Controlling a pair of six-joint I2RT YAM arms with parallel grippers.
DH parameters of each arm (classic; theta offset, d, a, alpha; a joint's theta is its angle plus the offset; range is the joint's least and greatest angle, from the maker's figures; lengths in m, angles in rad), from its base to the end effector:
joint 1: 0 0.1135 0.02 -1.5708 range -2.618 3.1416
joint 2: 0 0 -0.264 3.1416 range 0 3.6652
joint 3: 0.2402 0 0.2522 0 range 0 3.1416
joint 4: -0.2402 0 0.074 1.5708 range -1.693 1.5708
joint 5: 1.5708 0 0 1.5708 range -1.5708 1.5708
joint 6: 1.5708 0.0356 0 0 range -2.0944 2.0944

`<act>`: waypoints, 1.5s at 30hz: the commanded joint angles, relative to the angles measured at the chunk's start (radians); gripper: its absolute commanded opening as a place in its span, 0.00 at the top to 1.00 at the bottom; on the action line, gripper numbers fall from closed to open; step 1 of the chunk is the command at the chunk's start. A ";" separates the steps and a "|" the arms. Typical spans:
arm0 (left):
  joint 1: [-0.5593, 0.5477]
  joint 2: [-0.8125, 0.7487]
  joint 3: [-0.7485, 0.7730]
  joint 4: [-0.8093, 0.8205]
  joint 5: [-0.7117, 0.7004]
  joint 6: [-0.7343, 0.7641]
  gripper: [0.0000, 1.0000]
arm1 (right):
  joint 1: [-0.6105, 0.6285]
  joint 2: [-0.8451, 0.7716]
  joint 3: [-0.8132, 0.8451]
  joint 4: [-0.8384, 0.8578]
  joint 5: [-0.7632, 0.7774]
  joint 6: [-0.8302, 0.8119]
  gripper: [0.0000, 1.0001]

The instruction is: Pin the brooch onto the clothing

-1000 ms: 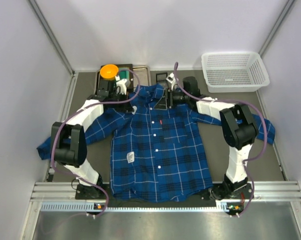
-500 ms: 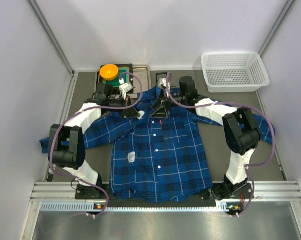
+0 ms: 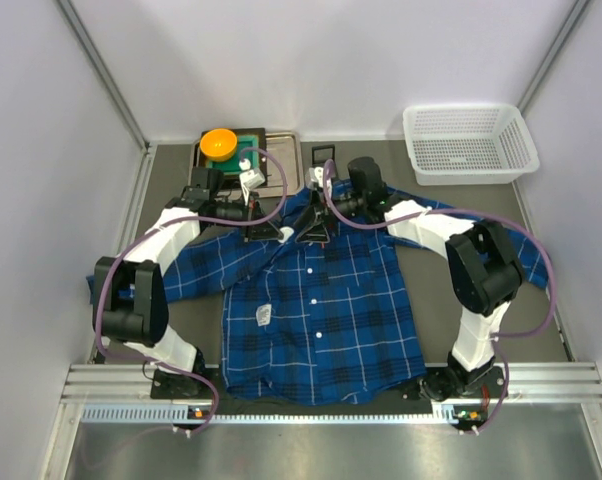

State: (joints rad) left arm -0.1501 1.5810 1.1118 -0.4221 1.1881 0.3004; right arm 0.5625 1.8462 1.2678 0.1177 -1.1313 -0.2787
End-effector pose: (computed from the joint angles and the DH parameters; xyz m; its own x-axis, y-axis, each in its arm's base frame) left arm 0.3146 -0.0810 0.2523 -0.5476 0.1946 -0.8138 0.8315 0.2350 -0.5034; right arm 0.3293 0.2457 0.2442 -0.1105 -0.2080 -0.9719 -0.9809 -0.1348 0.1404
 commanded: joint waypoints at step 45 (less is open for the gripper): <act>-0.034 -0.070 -0.015 0.078 0.054 -0.029 1.00 | 0.082 0.070 0.146 0.001 0.120 0.159 0.85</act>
State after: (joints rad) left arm -0.1516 1.5600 1.0969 -0.3965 1.1809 0.2909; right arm 0.6060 1.8938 1.3251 0.1226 -1.0771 -0.1249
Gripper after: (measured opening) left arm 0.022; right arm 0.160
